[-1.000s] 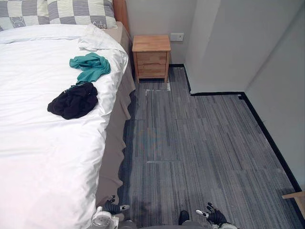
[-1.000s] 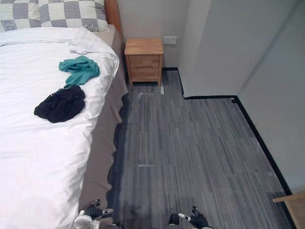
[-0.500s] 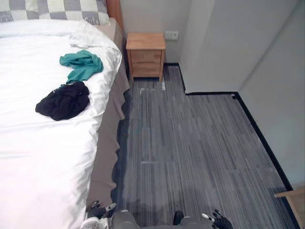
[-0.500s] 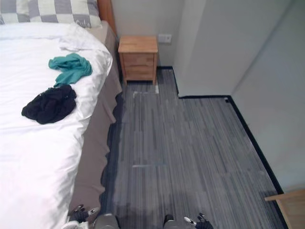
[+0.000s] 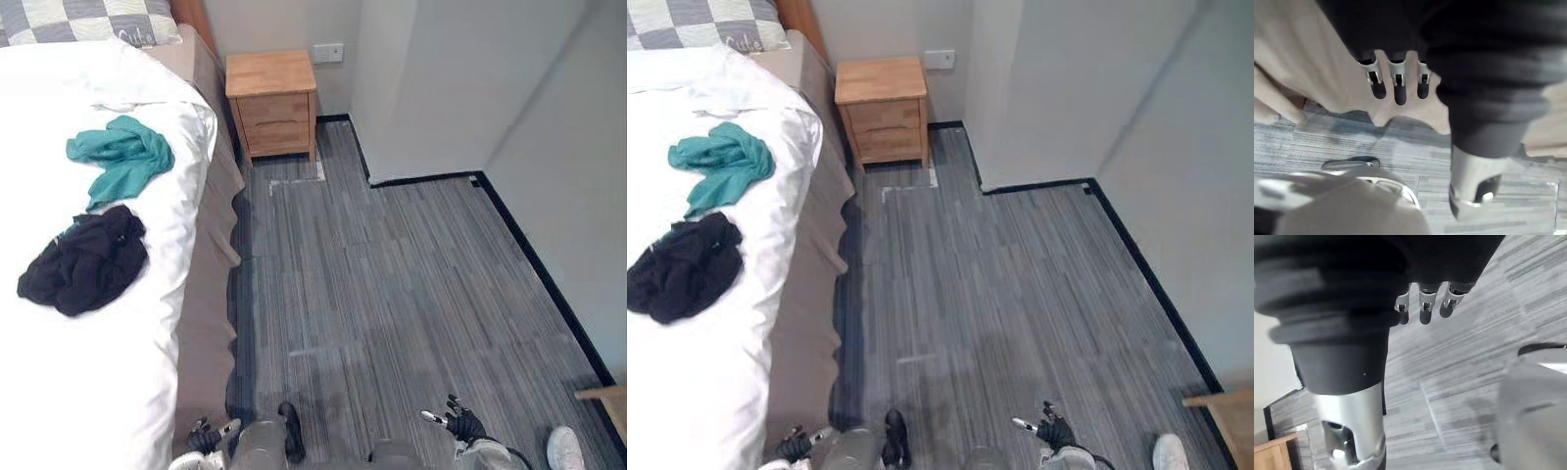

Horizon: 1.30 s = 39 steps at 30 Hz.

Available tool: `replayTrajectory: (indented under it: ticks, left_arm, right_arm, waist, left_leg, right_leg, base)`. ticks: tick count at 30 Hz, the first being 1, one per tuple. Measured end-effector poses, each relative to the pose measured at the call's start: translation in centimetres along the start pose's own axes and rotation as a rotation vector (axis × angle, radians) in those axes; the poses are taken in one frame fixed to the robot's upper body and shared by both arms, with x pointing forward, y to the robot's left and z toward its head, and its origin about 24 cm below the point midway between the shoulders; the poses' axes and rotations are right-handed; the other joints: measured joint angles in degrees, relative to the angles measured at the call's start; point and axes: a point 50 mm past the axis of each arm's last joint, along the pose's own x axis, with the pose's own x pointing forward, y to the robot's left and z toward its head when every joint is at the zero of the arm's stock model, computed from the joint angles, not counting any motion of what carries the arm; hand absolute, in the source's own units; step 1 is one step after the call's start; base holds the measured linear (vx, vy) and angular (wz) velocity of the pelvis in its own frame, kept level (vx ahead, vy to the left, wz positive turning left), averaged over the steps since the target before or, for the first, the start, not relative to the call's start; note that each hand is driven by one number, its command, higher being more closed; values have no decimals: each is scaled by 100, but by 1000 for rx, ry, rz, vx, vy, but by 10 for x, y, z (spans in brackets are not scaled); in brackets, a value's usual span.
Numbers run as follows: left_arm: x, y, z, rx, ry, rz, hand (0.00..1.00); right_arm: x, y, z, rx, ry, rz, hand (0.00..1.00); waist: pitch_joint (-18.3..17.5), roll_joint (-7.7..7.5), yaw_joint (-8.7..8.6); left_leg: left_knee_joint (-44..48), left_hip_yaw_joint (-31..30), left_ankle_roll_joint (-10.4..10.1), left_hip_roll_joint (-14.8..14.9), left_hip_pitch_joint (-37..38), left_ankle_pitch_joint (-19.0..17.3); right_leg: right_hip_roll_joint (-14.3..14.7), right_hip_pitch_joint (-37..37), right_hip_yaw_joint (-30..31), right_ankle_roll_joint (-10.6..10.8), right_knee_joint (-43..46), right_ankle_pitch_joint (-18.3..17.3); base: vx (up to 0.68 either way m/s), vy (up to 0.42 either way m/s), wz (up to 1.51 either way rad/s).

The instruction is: Tidy the bed and pick cloth on bed and put in laundry

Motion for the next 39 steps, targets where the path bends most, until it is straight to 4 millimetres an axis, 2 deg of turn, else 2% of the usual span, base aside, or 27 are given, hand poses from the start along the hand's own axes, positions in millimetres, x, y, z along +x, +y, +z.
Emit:
replayTrajectory:
  ticks: [2, 3, 4, 6, 7, 8, 9, 10, 11, 12, 13, 14, 16, 19, 21, 22, 23, 24, 26, 28, 29, 32, 33, 35, 36, 37, 39]
  left_arm:
    - [4, -1, 12, -4, -28, 3, 0]
    - [5, -2, 17, -9, -39, 4, 0]
    - [7, 2, 23, -15, -54, 18, 0]
    - [7, 7, 24, -38, -57, 46, 0]
    - [6, 8, 20, -54, -48, 54, 0]
    - [2, -2, 6, -103, -12, 57, 0]
    - [1, -5, 3, -115, -6, 55, 0]
    - [0, -14, 0, -156, -4, 49, 0]
    - [-1, -19, -2, -170, -1, 41, 0]
    - [-3, -27, -8, -186, 17, 26, 0]
    - [-5, -27, -13, -189, 29, 25, 0]
    - [-5, -25, -13, -183, 26, 23, 0]
    - [-4, -25, -10, -169, 12, 4, 0]
    - [-4, -26, -7, -162, -2, -16, 0]
    - [-4, -29, -7, -145, -3, -30, 0]
    - [-4, -29, -6, -145, -1, -33, 0]
    - [-3, -26, -5, -145, -3, -27, 0]
    - [-1, -21, 0, -129, -17, -19, 0]
    - [2, -22, 8, -108, -29, -26, 0]
    - [3, -18, 10, -82, -33, -26, 0]
    - [3, -20, 14, -25, -42, -44, 0]
    - [4, -22, 16, -1, -61, -58, 0]
    - [4, -24, 21, -3, -83, -63, 0]
    - [5, -29, 28, -15, -112, -72, 0]
    - [6, -28, 31, -37, -127, -64, 0]
    - [6, -23, 30, -94, -122, -24, 0]
    - [3, -11, 21, -149, -109, 35, 0]
  right_arm:
    - [1, 3, 1, 3, -8, 10, 0]
    - [2, 5, 3, -3, -12, 23, 0]
    - [1, 9, 0, -1, -6, 38, 0]
    - [-2, 12, -9, 15, 10, 39, 0]
    - [-4, 11, -15, 26, 21, 34, 0]
    - [-6, 6, -16, 38, 17, 12, 0]
    - [-7, 4, -17, 37, 21, 6, 0]
    - [-3, 6, -7, 25, 6, 12, 0]
    - [-2, 1, -2, 14, -5, 7, 0]
    - [-1, -1, 6, -7, -22, 12, 0]
    - [1, 0, 11, -18, -25, 17, 0]
    - [2, 2, 12, -15, -24, 23, 0]
    - [4, 5, 13, -8, -23, 34, 0]
    - [7, 8, 22, -11, -44, 43, 0]
    - [8, 6, 25, -6, -44, 32, 0]
    - [9, 6, 25, -6, -40, 28, 0]
    - [8, 7, 23, -5, -31, 30, 0]
    - [10, 11, 25, -3, -34, 38, 0]
    - [12, 9, 34, -14, -50, 34, 0]
    - [16, 14, 39, -12, -58, 46, 0]
    - [15, 17, 31, -17, -35, 55, 0]
    - [12, 18, 22, -67, -28, 73, 0]
    - [10, 17, 17, -68, -28, 71, 0]
    - [7, 14, 14, -46, -47, 58, 0]
    - [5, 13, 12, -39, -59, 44, 0]
    - [3, 15, 8, -26, -74, 39, 0]
    - [1, 23, 4, -14, -79, 56, 0]
  waist:
    - [87, 98, -75]
    - [157, 130, -106]
    - [226, -55, -141]
    - [297, -334, -142]
    - [287, -379, -141]
    - [213, -137, -148]
    - [154, -69, -139]
    - [157, 91, -129]
    - [157, 232, -133]
    - [201, 433, -83]
    - [231, 468, -49]
    - [264, 409, -19]
    - [275, 291, 120]
    - [276, 272, 154]
    - [285, 342, 163]
    - [320, 351, 191]
    - [314, 276, 204]
    - [306, 146, 207]
    - [289, 5, 181]
    - [348, -58, 171]
    - [389, -102, 164]
    - [425, 95, 125]
    - [426, 144, 84]
    - [363, 225, 79]
    - [358, 219, 74]
    - [314, 55, 156]
    - [229, -84, 185]
  left_leg:
    - [-51, -267, -89, 226, 210, -157]
    - [-162, -387, -176, 364, 366, -218]
    - [-310, -542, -284, 316, 541, -241]
    - [-299, -643, -515, 187, 829, -472]
    - [-293, -719, -578, 176, 987, -621]
    - [-161, -885, -709, 429, 1378, -882]
    - [133, -908, -789, 517, 1297, -787]
    - [1858, -1039, -706, 801, 535, -424]
    - [2710, -1134, -678, 985, 99, -58]
    - [4240, -1314, -687, 1362, -701, 781]
    - [4913, -1293, -761, 1458, -1122, 651]
    - [4979, -1195, -776, 1391, -1327, 499]
    - [4229, -641, -721, 1212, -1466, 217]
    - [1768, 135, -674, 717, -1611, 288]
    - [-468, 537, -770, 414, -1598, 1068]
    - [-687, 590, -637, 424, -1619, 1551]
    - [-558, 645, -400, 350, -1595, 1738]
    - [-324, 678, -116, 205, -1626, 1449]
    - [150, 726, 112, 113, -1784, 949]
    - [217, 650, 185, -22, -1582, 708]
    - [177, 473, 131, -166, -1141, 465]
    - [-242, -178, 14, -189, -365, 285]
    - [-443, -511, -16, -124, -187, 273]
    - [-662, -1075, -53, 38, -137, 254]
    - [-632, -1403, -242, 139, -124, 240]
    - [-480, -1632, -437, 202, -33, 108]
    - [-212, -1660, -645, 281, 22, -57]
  right_leg:
    - [370, -198, -353, -119, -1116, -46]
    - [673, -254, -472, -116, -2441, 332]
    - [733, -356, -454, 45, -3858, 1006]
    - [618, -621, -135, 132, -4159, 1236]
    - [598, -595, -42, 134, -4163, 1194]
    - [788, -581, -20, -243, -3557, 1590]
    - [807, -648, -100, -375, -3320, 1565]
    - [906, -530, -311, -731, -3090, 1355]
    - [1027, -385, -400, -783, -3135, 1243]
    - [1270, 35, -449, -873, -3344, 1045]
    - [1366, 423, -438, -939, -3481, 875]
    - [1363, 777, -429, -987, -3613, 792]
    - [1284, 1310, -411, -963, -3930, 765]
    - [1151, 1758, -323, -855, -4256, 618]
    - [1120, 2116, -292, -699, -4542, 453]
    - [1113, 2369, -278, -613, -4622, 267]
    - [1023, 2470, -271, -601, -4588, 98]
    - [839, 2458, -273, -585, -4406, -114]
    - [558, 1940, -262, -434, -3306, -298]
    - [201, 1219, -276, -25, -1487, -220]
    - [3, 881, -287, 224, -488, -309]
    - [195, 732, -687, 156, -1066, -573]
    - [385, 525, -711, 130, -1670, -544]
    - [648, 67, -456, 12, -2985, -84]
    - [689, -112, -207, 10, -3929, 472]
    - [581, -220, 161, 101, -4476, 1015]
    - [497, -198, 269, -63, -4467, 1409]
  base:
    - [334, -131, 61]
    - [430, -203, 75]
    - [441, -237, 72]
    - [492, -343, 60]
    - [726, -503, 71]
    - [639, -408, 55]
    - [732, -502, 52]
    - [433, -348, 27]
    - [541, -423, 31]
    - [555, -315, 19]
    - [678, -301, 11]
    - [564, -210, -2]
    - [518, -206, -18]
    - [483, -97, -16]
    - [640, 15, -7]
    - [717, 74, 1]
    - [604, 91, 10]
    - [469, 51, 12]
    - [605, 67, 1]
    - [589, 68, 19]
    - [531, 8, 58]
    - [477, -65, 99]
    - [444, -152, 158]
    - [484, -247, 162]
    - [544, -397, 174]
    - [633, -541, 186]
    - [368, -402, 133]
